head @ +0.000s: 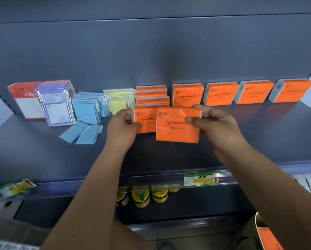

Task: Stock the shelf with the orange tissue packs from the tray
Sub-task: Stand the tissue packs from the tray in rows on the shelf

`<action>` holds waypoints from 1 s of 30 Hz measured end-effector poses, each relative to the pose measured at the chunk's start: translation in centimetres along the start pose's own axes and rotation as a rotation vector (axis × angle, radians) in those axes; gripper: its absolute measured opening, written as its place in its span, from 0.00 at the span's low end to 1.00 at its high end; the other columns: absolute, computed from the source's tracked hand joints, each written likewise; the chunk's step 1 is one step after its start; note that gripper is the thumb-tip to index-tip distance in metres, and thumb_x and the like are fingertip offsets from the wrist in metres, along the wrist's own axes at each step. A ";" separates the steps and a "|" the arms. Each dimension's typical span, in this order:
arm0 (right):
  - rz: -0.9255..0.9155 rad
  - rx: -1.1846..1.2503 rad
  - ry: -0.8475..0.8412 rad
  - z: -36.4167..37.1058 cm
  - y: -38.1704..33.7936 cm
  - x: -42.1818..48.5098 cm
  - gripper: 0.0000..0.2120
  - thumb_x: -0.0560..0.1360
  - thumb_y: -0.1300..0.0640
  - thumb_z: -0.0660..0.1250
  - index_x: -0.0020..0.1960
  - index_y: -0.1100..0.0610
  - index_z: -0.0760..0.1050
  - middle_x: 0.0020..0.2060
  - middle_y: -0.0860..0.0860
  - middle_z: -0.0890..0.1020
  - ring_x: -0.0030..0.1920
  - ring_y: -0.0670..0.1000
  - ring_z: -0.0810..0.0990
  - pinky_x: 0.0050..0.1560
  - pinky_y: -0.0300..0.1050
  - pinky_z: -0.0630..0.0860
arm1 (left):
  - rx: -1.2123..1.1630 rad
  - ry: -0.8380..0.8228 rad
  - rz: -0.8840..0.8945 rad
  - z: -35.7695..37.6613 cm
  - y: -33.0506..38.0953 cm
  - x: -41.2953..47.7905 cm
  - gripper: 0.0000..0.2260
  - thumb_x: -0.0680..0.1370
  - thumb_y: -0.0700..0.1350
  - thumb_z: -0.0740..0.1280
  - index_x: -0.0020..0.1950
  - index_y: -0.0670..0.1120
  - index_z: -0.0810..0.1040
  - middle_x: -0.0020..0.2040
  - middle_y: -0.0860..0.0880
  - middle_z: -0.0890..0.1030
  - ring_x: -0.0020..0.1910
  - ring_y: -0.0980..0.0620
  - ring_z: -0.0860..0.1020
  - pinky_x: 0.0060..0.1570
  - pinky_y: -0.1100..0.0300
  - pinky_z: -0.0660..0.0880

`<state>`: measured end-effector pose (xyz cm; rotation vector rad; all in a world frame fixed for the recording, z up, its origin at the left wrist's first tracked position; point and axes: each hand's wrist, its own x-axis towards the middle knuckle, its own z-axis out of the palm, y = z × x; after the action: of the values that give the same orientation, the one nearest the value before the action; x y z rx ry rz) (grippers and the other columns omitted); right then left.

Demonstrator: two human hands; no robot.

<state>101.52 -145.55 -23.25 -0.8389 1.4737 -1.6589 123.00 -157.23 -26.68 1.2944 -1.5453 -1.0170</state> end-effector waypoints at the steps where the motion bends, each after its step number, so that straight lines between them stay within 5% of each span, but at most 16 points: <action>1: -0.006 -0.013 -0.006 0.0 0.0 -0.1 0.20 0.71 0.66 0.77 0.61 0.57 0.82 0.55 0.56 0.85 0.53 0.51 0.86 0.54 0.45 0.83 | 0.030 0.013 0.011 0.0 0.0 0.0 0.11 0.76 0.39 0.74 0.57 0.50 0.82 0.52 0.55 0.84 0.53 0.55 0.82 0.55 0.55 0.78; 6: -0.030 -0.049 0.003 0.4 -0.2 -0.4 0.19 0.72 0.68 0.76 0.61 0.57 0.82 0.49 0.51 0.87 0.44 0.44 0.87 0.39 0.34 0.81 | 0.098 0.019 0.025 0.4 -0.1 0.2 0.13 0.76 0.39 0.73 0.54 0.57 0.80 0.48 0.60 0.82 0.51 0.56 0.82 0.53 0.55 0.78; 13: -0.062 -0.090 0.003 0.9 0.2 -0.1 0.18 0.73 0.68 0.75 0.60 0.56 0.82 0.48 0.48 0.87 0.46 0.42 0.86 0.43 0.34 0.81 | 0.131 0.023 -0.036 0.6 0.1 0.6 0.09 0.77 0.42 0.72 0.50 0.56 0.78 0.48 0.55 0.83 0.51 0.52 0.82 0.44 0.58 0.74; 18: -0.084 -0.152 -0.012 1.8 0.8 0.7 0.18 0.72 0.68 0.76 0.58 0.54 0.82 0.49 0.50 0.86 0.45 0.41 0.85 0.44 0.34 0.80 | -0.030 0.002 -0.119 0.8 0.1 0.6 0.06 0.78 0.41 0.72 0.52 0.51 0.83 0.49 0.53 0.86 0.50 0.54 0.85 0.56 0.48 0.82; 24: -0.134 -0.305 -0.068 3.1 1.7 1.4 0.17 0.72 0.67 0.76 0.57 0.50 0.84 0.49 0.47 0.86 0.51 0.44 0.84 0.55 0.46 0.83 | -0.147 -0.009 -0.199 0.9 1.0 0.6 0.04 0.78 0.39 0.72 0.51 0.47 0.83 0.46 0.49 0.88 0.42 0.56 0.86 0.47 0.56 0.84; 30: -0.153 -0.395 -0.070 4.2 1.9 1.7 0.16 0.73 0.66 0.75 0.55 0.48 0.82 0.48 0.46 0.85 0.51 0.46 0.83 0.56 0.49 0.82 | -0.218 0.009 -0.284 0.3 1.9 0.0 0.04 0.81 0.47 0.69 0.50 0.47 0.79 0.50 0.44 0.87 0.52 0.44 0.85 0.56 0.48 0.82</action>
<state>104.50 -149.27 -24.60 -1.2378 1.7535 -1.4463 122.16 -156.95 -24.99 1.3847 -1.2260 -1.3170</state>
